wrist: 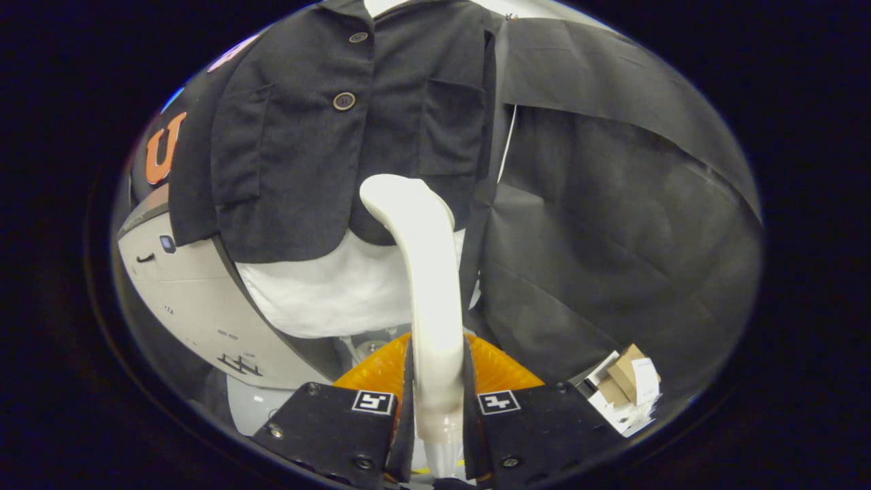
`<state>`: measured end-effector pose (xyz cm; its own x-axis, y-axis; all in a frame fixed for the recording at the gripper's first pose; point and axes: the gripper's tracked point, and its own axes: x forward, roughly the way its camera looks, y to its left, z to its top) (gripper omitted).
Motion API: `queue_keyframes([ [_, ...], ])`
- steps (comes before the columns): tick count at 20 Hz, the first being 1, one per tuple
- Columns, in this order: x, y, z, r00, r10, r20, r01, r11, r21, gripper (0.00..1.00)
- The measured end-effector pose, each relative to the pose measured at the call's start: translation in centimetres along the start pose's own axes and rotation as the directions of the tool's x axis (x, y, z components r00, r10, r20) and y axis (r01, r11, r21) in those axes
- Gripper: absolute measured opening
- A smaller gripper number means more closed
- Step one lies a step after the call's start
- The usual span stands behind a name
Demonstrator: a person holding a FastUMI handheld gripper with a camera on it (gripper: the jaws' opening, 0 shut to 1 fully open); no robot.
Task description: Iron the clothes twice with a garment steamer, once on the left side and once on the right side.
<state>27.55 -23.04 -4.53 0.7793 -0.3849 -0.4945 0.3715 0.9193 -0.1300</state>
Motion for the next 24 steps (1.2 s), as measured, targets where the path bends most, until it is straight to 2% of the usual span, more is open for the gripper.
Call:
queue_keyframes([
  [4,-2.7,-1.0,0.9,1.0,0.001,0.029,-0.002,1.0,0.029,0.32],
  [9,-7.2,-0.8,1.7,0.996,0.041,0.085,-0.045,0.998,0.04,0.32],
  [18,-17.3,3.3,1.1,0.97,0.157,0.185,-0.159,0.987,-0.003,0.32],
  [24,-22.2,6.1,-0.7,0.952,0.229,0.205,-0.223,0.973,-0.055,0.32],
])
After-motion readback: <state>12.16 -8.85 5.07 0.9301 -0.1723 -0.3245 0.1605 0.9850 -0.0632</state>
